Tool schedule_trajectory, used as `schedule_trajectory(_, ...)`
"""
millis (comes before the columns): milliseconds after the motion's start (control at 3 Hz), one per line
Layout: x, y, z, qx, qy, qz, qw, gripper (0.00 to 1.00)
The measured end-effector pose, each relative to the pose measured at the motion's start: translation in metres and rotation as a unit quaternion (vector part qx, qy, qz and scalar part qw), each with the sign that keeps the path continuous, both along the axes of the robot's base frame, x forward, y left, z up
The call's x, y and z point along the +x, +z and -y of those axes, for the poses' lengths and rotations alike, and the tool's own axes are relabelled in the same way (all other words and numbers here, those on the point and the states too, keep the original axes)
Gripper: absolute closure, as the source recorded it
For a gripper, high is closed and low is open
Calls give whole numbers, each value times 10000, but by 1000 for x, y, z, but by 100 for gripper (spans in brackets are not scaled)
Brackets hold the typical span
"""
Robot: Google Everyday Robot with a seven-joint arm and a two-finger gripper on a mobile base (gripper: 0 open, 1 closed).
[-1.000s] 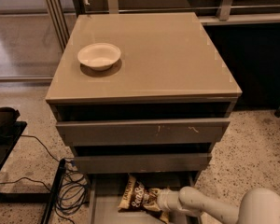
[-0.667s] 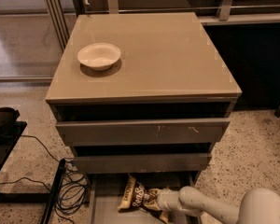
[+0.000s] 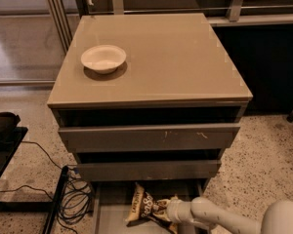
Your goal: Pick brown chip bag from bottom drawer and place on counter
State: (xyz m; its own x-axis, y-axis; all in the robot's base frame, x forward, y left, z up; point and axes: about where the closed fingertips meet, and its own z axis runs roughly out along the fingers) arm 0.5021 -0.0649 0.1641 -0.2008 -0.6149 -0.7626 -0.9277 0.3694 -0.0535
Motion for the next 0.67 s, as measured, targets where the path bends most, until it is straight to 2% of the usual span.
schedule_trajectory(667,-30,52,35,72,-231,228,9994,100)
